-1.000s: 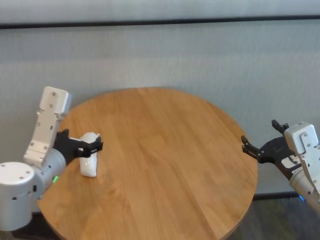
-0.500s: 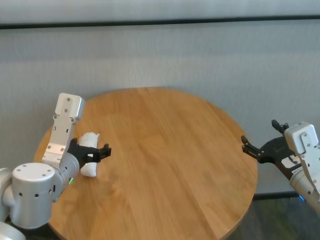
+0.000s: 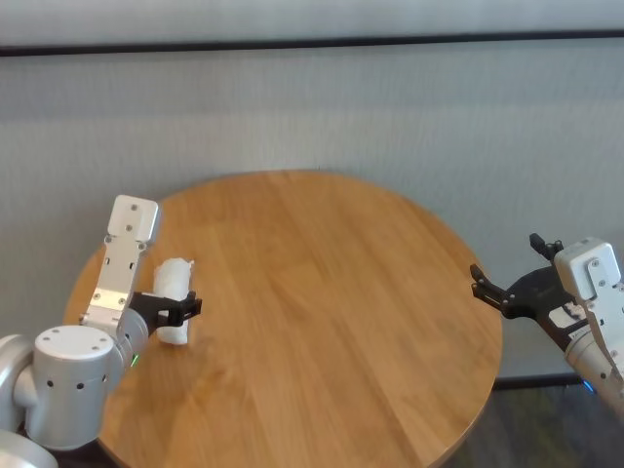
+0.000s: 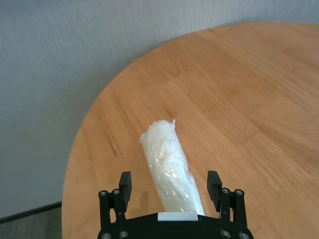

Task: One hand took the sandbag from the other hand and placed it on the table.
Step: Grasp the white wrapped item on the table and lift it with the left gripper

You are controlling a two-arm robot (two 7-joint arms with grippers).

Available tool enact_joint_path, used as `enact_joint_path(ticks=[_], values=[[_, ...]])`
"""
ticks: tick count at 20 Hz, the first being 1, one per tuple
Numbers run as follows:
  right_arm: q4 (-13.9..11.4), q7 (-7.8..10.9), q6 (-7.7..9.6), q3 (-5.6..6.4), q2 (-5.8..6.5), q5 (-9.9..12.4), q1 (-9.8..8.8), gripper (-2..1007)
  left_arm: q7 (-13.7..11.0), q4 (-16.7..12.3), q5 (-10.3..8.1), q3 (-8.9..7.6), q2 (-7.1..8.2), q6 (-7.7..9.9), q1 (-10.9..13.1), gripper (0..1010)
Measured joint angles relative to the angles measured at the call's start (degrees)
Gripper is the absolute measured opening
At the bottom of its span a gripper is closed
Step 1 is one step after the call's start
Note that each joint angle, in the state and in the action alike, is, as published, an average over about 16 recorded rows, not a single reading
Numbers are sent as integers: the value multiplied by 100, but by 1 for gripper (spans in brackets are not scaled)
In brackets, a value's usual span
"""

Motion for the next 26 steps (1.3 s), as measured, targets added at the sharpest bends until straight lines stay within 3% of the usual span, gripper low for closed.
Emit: enact_joint_path(ticks=[12,26], values=[[0,0,0,0,0,0,0,1001,-129,503,185,10,-142,-89,-137,1000],[0,0,0,0,0,0,0,1001,-298,1168,436,27,-281,-382,-383,1000]])
